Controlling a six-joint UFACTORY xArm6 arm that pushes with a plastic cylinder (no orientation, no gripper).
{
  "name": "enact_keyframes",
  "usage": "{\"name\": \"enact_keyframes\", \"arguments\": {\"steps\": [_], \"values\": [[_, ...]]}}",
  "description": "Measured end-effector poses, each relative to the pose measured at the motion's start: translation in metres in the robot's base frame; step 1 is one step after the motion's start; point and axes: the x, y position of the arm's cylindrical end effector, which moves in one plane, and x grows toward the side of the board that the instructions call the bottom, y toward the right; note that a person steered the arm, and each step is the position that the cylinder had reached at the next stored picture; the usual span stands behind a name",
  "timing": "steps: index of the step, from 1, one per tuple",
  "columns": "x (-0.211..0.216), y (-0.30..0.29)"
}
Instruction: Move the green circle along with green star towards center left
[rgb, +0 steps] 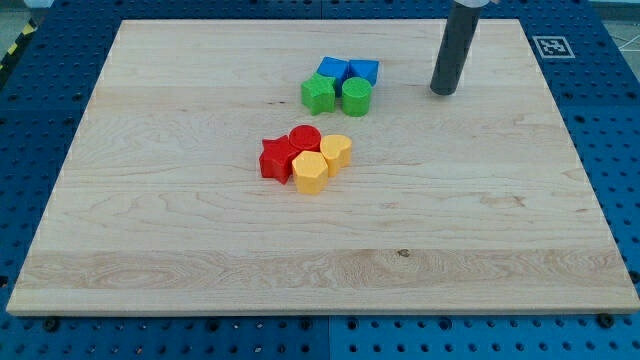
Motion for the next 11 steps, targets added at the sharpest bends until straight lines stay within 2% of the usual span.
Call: {"name": "enact_keyframes", "arguments": {"steps": [2, 7, 8, 11], "values": [[0.001, -0.067], [0.016, -0.077], [0.016, -0.105], [-0.019, -0.162]]}}
